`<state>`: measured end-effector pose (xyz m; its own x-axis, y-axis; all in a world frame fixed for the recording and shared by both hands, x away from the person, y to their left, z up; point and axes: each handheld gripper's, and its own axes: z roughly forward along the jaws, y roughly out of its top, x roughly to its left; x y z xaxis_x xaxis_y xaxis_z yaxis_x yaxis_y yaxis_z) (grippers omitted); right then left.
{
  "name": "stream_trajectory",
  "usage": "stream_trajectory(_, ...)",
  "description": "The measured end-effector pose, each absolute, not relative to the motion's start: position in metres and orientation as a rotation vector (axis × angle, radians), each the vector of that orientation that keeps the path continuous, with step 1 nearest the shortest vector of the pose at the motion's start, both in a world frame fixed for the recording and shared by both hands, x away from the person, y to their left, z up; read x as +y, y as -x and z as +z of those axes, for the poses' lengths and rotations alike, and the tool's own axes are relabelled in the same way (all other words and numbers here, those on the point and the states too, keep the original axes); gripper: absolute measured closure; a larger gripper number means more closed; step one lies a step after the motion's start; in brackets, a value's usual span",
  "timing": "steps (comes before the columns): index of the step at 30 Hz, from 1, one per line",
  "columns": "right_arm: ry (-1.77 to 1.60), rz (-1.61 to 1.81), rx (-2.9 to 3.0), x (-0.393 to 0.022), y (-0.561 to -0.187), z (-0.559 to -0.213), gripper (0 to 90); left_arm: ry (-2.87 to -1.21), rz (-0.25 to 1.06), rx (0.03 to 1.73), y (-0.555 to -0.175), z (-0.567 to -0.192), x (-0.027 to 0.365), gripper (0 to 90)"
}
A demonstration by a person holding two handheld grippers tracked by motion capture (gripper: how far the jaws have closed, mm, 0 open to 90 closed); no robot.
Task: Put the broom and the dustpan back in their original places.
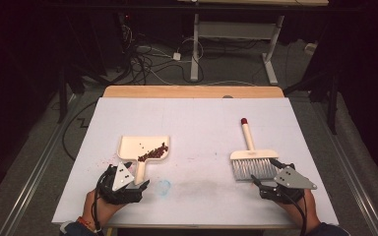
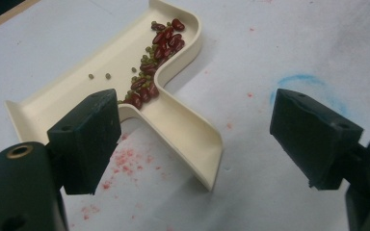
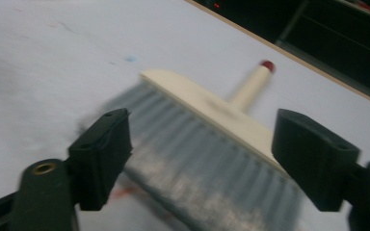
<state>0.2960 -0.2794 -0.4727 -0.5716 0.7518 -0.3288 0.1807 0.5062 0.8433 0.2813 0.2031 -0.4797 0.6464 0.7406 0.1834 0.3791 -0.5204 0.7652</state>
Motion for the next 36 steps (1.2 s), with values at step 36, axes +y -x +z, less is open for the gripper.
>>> stream_trajectory(36,-0.724,1.131,2.014,-0.276,-0.283,-0.448,19.9,-2.143,0.689,0.803,-0.274,-0.475,0.201,16.7)
